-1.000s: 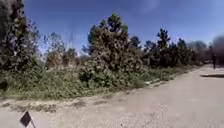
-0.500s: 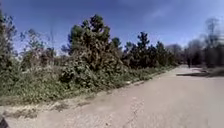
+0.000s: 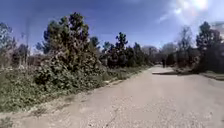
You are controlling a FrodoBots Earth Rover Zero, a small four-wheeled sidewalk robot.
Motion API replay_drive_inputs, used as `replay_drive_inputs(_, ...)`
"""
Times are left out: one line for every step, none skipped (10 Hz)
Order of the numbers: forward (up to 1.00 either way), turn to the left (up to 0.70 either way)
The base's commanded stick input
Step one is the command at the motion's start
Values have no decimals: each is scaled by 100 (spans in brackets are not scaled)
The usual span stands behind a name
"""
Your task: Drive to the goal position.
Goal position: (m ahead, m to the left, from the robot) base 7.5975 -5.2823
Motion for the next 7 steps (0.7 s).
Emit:
replay_drive_inputs(0,-100)
replay_drive_inputs(0,-100)
replay_drive_inputs(0,-100)
replay_drive_inputs(0,-100)
replay_drive_inputs(0,-100)
replay_drive_inputs(0,-100)
replay_drive_inputs(0,-100)
